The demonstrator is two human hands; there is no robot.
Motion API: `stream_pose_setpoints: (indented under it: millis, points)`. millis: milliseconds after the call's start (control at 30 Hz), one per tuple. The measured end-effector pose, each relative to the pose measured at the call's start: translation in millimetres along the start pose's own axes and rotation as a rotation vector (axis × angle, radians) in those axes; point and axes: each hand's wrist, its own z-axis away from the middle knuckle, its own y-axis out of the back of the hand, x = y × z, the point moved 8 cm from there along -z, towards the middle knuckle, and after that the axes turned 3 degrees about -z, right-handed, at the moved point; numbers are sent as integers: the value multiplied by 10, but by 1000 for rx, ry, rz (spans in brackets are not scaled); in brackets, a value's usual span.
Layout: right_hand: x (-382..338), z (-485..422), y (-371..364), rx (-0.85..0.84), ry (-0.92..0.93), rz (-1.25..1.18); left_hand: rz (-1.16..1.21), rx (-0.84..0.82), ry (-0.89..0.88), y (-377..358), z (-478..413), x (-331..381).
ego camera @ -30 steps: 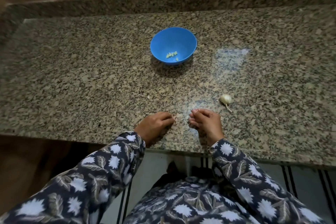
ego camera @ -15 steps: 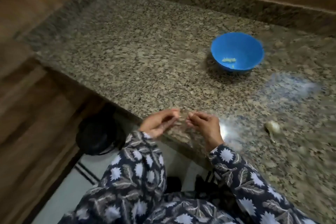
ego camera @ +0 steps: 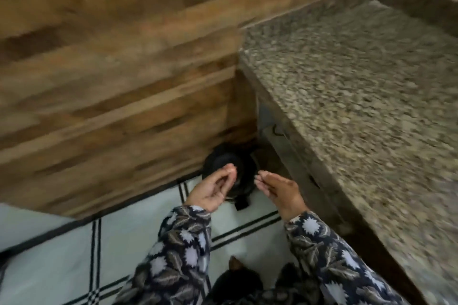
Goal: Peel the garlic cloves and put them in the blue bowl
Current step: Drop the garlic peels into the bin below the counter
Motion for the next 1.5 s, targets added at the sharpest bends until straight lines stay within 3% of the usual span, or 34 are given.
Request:
stream_pose_setpoints:
  millis: [167,333,467,567,667,767,867,1000,1133,1200,1300,1367,1433,1500]
  points:
    - [156,-490,-312,33,-89,58,-38,75,7,119,-346,350]
    - [103,-1209,-463,71,-16,159,-16,154,19,411,-929,650]
    - [559,-1969,-260,163,-102,252,24,213,45,725,-1501,677]
    - [1116,-2404,98,189,-240,227,-85,165,136,1009,-1961,472]
    - [1601,-2721,360,55,-302,253,-206,98,232,1304,-2368,137]
    - [2018,-3114,862,209,-406,202,-267,-1,314,1447,-2744,-122]
    - [2142,-3651,804,250,-362,165,-269,222,158,1748,-3481,-71]
    - [2260,-4367,646,204,-419,203,-424,262,-60,1787,-4288,209]
    - [2342,-4664,567,148,-471,241,-442,488,-207,1869,-4495,414]
    - [2355,-4732,565,141,-476,231,-517,490,-324,1780,-4462,457]
    - [2386,-4781,546,107,-484,175,-823,485,-566,1490,-4224,563]
    - [2452,-4823,534,112,-524,79,-881,357,-731,1214,-4044,561]
    - [2501,-4841,420,86,-579,-38,-929,122,-707,1070,-4078,346]
    - [2491,-4763,315,79,-631,-53,-1160,82,-512,1304,-4344,72]
